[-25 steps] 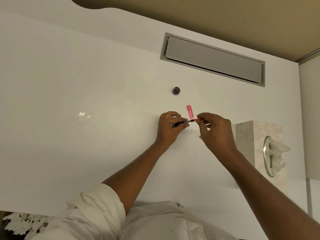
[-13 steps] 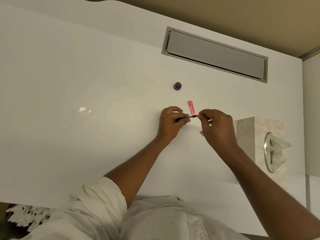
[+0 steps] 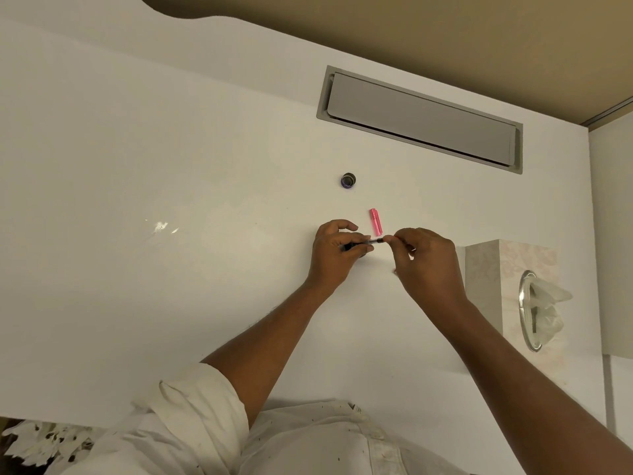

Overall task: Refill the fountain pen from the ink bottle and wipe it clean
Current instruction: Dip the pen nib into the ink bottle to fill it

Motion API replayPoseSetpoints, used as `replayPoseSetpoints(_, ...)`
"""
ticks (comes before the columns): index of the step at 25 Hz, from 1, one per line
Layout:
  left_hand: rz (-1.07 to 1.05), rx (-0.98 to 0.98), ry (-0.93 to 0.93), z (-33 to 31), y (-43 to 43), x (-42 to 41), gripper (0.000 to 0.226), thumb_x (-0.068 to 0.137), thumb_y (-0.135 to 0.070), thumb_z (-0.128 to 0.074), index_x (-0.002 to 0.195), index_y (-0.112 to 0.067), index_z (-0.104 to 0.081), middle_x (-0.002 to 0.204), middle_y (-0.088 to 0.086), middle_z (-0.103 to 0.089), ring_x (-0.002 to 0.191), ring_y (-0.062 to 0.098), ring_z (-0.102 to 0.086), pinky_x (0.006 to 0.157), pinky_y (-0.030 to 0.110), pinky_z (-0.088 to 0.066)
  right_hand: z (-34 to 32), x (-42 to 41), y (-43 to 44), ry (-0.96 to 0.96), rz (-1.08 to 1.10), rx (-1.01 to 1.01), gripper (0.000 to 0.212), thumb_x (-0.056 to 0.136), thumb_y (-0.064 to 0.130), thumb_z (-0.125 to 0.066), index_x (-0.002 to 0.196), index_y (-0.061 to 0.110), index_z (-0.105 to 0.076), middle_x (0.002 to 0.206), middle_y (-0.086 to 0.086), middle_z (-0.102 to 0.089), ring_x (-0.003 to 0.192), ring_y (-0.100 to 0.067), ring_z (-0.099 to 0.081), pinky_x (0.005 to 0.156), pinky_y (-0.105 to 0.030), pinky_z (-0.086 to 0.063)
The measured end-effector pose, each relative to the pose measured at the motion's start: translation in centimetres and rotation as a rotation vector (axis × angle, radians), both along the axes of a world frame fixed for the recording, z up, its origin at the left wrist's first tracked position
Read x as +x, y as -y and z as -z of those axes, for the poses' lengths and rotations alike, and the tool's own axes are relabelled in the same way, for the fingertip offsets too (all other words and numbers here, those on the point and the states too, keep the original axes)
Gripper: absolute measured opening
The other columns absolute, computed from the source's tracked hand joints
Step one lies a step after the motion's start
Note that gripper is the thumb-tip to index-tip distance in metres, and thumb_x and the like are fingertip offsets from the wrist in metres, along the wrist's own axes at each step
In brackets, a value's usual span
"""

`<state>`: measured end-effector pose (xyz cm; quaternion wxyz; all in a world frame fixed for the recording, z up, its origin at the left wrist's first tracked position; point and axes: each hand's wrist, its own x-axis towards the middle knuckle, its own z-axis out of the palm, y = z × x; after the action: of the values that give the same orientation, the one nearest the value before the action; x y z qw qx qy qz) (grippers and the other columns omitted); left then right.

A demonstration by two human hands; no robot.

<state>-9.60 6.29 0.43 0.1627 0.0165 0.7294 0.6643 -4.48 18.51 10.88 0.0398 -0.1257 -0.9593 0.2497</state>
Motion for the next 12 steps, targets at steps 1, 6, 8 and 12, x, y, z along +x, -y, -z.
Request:
replayPoseSetpoints(1, -0.001, -0.001, -0.004, -0.01, 0.00, 0.00, 0.021, 0.070, -0.010, -0.078, 0.091, -0.008, -0.075, 0.097, -0.007, -0.055, 0.103, 0.016, -0.053, 0.075, 0.026, -0.057, 0.04, 0.00, 0.00, -0.001, -0.002, 0.004, 0.021, 0.091, 0.023, -0.060, 0.076, 0.010, -0.066, 0.067, -0.004, -0.064, 0.064, -0.022, -0.058, 0.060, -0.038, -0.049)
replayPoseSetpoints(6, 0.003, -0.038, -0.004, 0.21, 0.00, -0.05, 0.021, 0.070, -0.013, -0.078, 0.091, -0.011, -0.075, 0.096, -0.009, -0.056, 0.104, 0.015, -0.052, 0.078, 0.030, -0.055, -0.07, 0.25, 0.18, -0.041, 0.045, -0.055, 0.023, 0.086, 0.023, -0.068, 0.105, 0.011, -0.068, 0.084, -0.001, -0.070, 0.072, -0.016, -0.063, 0.067, -0.029, -0.050)
replayPoseSetpoints(8, 0.005, -0.038, -0.008, 0.31, -0.02, -0.12, 0.021, 0.070, -0.013, -0.078, 0.091, -0.011, -0.075, 0.097, -0.006, -0.056, 0.105, 0.017, -0.052, 0.079, 0.034, -0.055, -0.30, 0.27, 0.15, -0.066, 0.019, -0.040, 0.018, 0.085, 0.014, -0.068, 0.102, 0.010, -0.070, 0.085, -0.003, -0.072, 0.070, -0.016, -0.063, 0.065, -0.030, -0.052)
replayPoseSetpoints(12, 0.003, -0.025, -0.004, 0.27, 0.02, -0.08, 0.021, 0.070, -0.012, -0.078, 0.091, -0.011, -0.075, 0.096, -0.006, -0.056, 0.105, 0.016, -0.052, 0.079, 0.037, -0.056, -0.50, 0.16, 0.14, -0.066, -0.026, -0.024, 0.010, 0.086, 0.007, -0.064, 0.092, 0.009, -0.072, 0.082, -0.006, -0.072, 0.070, -0.022, -0.063, 0.067, -0.041, -0.055)
